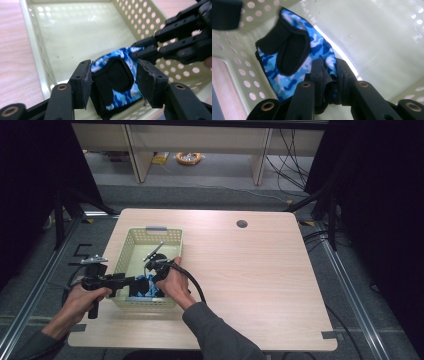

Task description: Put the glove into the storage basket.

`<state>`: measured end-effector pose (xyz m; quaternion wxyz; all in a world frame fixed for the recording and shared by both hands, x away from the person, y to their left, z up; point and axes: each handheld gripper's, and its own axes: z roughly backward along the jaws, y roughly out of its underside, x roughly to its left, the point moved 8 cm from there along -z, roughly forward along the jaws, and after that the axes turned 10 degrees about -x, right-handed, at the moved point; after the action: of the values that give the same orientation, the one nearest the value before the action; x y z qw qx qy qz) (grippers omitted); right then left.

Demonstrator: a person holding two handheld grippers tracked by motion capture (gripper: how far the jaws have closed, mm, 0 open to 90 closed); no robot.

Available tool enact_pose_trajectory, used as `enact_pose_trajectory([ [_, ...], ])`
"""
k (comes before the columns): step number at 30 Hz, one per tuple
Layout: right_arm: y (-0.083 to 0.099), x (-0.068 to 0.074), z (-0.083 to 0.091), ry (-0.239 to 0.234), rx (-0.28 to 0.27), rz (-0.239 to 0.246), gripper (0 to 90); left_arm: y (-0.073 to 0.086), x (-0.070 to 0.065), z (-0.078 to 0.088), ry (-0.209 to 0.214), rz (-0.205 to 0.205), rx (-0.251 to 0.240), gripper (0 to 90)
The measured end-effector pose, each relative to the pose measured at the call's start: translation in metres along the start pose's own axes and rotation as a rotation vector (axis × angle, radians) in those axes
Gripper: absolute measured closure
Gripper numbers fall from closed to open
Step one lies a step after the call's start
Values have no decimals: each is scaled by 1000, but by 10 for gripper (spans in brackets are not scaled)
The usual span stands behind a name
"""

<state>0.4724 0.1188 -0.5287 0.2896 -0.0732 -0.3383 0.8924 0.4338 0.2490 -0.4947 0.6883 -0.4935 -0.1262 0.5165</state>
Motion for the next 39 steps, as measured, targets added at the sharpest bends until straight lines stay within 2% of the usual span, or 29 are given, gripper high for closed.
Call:
enact_pose_trajectory([
  [4, 0, 1, -2, -4, 2, -17, 768, -5, -5, 5, -6, -8, -24, 429],
  [7, -1, -1, -2, 0, -3, 1, 742, -6, -12, 7, 21, -10, -23, 413],
  [8, 0, 1, -1, 6, 1, -21, 725, -6, -13, 8, 25, -12, -26, 411],
  [9, -1, 1, -1, 11, -2, -21, 708, -5, -13, 8, 24, -13, -26, 409],
  [11, -2, 0, 0, 23, -9, -17, 672, -4, -14, 7, 24, -11, -25, 405],
  [14, -5, -2, 4, 57, -20, 22, 630, -4, -16, 7, 28, -3, -26, 405],
  [15, -6, -1, 6, 64, -18, -2, 621, -4, -17, 7, 28, -4, -27, 405],
  [20, -11, -7, 14, 68, -50, -6, 577, -5, -22, 10, 39, -2, -32, 392],
  [21, -11, -8, 16, 70, -58, -1, 553, -5, -25, 10, 52, 3, -33, 377],
  [22, -13, -7, 19, 65, -70, -20, 542, -5, -27, 10, 57, 8, -27, 359],
  [24, -14, -9, 25, 63, -85, 4, 527, -5, -33, 11, 71, 8, -31, 338],
  [27, -15, -9, 35, 57, -115, 3, 489, -4, -43, 12, 96, -1, -36, 324],
  [28, -15, -8, 42, 51, -127, -13, 473, -4, -45, 12, 102, -2, -35, 316],
  [29, -15, -9, 44, 49, -139, -2, 468, -3, -47, 12, 101, -5, -33, 314],
  [31, -14, -8, 51, 44, -150, -9, 463, -3, -54, 12, 120, -2, -38, 303],
  [37, -6, -9, 73, 29, -192, -14, 428, -4, -68, 12, 142, -8, -51, 290],
  [39, -3, -8, 79, 19, -194, -34, 420, -4, -73, 12, 156, -8, -58, 288],
])
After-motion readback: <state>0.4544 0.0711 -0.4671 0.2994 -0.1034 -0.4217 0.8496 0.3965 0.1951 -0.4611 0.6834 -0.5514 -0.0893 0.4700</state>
